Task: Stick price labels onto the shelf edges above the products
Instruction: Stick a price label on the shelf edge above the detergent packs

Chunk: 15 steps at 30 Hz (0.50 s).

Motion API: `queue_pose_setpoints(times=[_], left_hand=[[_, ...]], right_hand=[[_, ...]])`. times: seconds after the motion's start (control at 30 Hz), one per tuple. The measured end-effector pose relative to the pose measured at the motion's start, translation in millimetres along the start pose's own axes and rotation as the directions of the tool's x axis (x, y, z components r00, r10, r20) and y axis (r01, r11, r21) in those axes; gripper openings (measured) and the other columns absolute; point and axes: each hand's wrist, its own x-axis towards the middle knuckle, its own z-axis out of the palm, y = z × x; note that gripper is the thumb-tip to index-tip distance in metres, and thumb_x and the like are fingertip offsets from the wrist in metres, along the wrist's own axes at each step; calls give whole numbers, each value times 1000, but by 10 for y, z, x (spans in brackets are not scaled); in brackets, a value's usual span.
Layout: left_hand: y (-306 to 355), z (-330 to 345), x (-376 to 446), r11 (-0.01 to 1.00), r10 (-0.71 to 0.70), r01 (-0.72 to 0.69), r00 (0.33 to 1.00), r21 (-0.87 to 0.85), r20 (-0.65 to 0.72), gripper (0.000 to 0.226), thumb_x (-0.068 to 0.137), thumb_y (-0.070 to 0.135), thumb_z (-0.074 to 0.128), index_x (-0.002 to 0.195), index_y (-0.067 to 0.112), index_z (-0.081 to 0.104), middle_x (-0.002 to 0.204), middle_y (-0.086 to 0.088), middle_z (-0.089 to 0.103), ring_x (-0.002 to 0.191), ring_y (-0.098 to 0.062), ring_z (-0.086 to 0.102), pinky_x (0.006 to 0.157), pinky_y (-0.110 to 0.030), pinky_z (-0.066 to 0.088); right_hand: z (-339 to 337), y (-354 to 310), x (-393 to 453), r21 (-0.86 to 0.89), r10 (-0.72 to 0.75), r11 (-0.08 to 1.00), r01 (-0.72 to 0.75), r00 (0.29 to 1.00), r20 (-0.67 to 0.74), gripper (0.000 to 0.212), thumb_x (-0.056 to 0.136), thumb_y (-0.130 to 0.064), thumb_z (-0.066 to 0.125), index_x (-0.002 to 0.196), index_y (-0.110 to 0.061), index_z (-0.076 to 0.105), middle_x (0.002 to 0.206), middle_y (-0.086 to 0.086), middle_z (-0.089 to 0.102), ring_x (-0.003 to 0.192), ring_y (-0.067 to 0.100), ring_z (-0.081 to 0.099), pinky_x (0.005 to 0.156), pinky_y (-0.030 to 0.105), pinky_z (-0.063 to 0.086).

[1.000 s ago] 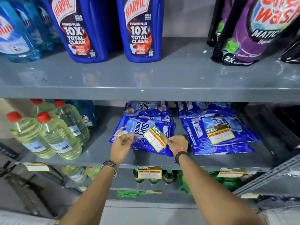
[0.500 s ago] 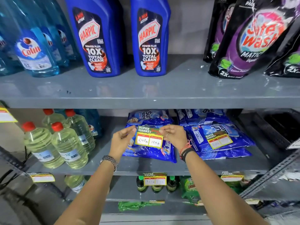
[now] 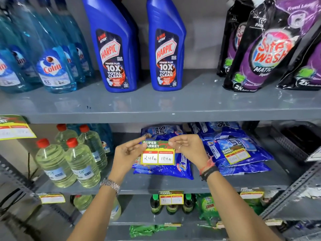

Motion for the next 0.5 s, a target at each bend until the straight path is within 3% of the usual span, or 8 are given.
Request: queue_pose_setpoints(times=[0.13, 0.23, 0.5], left_hand=[[345, -160, -215, 971, 235, -228, 967, 72, -95, 23, 79, 9, 70, 92, 27, 73, 69, 3, 74, 69, -8, 68, 64, -19, 56], [634, -238, -236, 926, 372, -351, 910, 139, -184, 18, 75, 14, 73, 85, 28, 73, 70, 12, 74, 66, -4, 66, 64, -16, 54], [1014, -210, -138, 832, 506, -412, 839, 372, -202, 9, 73, 28, 78, 81, 32, 74, 78, 22, 73, 66, -7, 68, 64, -30, 56]], right_hand=[[15, -455, -227, -15, -144, 989, 144, 989, 10, 9, 74, -20, 75, 79, -27, 72, 80, -4, 74, 77, 10, 71, 75, 25, 57], [70, -787, -303, -25, -240, 971, 239, 971, -22, 7, 74, -21, 75, 79, -25, 74, 80, -2, 76, 76, 12, 71, 75, 25, 57], [148, -1084, -263, -235, -358, 924, 302, 900, -249, 4, 78, -22, 71, 81, -21, 74, 61, -12, 66, 55, -1, 61, 60, 10, 51]])
